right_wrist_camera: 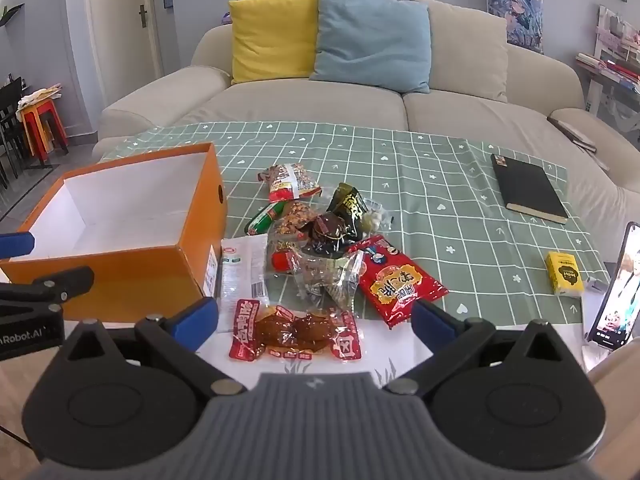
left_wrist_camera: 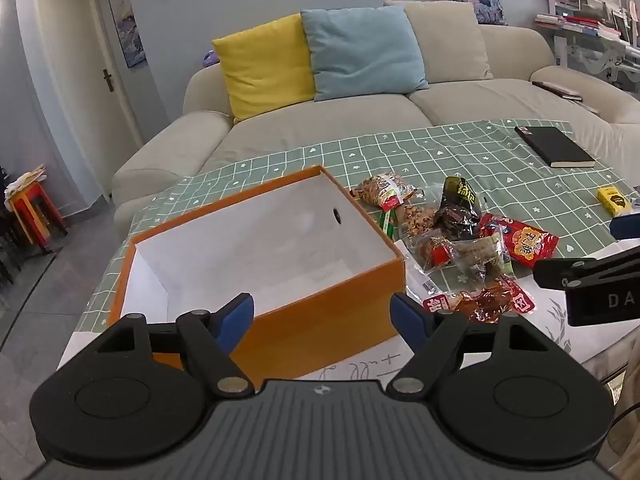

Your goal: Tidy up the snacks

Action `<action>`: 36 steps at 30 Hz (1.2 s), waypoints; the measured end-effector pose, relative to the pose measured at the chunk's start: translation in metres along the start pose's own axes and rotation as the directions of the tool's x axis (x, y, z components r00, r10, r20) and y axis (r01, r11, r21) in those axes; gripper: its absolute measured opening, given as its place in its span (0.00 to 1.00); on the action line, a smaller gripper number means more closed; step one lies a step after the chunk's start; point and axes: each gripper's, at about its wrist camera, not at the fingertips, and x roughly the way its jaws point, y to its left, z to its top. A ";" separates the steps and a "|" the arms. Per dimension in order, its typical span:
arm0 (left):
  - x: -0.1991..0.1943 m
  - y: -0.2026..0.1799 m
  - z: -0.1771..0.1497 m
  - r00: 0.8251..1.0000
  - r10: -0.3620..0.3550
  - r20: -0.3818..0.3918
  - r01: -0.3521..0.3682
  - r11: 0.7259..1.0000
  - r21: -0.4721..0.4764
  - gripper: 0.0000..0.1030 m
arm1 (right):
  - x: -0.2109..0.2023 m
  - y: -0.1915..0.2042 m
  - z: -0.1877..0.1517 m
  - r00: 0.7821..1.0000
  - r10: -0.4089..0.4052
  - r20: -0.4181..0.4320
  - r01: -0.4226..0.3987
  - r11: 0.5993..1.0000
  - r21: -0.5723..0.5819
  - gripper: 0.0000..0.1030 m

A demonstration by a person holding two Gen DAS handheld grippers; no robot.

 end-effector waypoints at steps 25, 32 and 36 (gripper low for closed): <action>-0.001 -0.007 -0.002 0.998 0.053 0.019 -0.054 0.997 0.055 0.87 | 0.007 -0.005 -0.002 0.999 -0.020 -0.050 0.022 0.999 0.031 0.96; 0.001 -0.005 -0.002 0.999 0.048 0.007 -0.048 0.998 0.050 0.87 | 0.007 -0.005 -0.002 0.998 -0.027 -0.055 0.029 0.999 0.032 0.96; 0.002 -0.005 -0.002 0.999 0.046 0.002 -0.046 0.998 0.048 0.87 | 0.008 -0.005 -0.003 0.998 -0.029 -0.059 0.031 0.999 0.032 0.96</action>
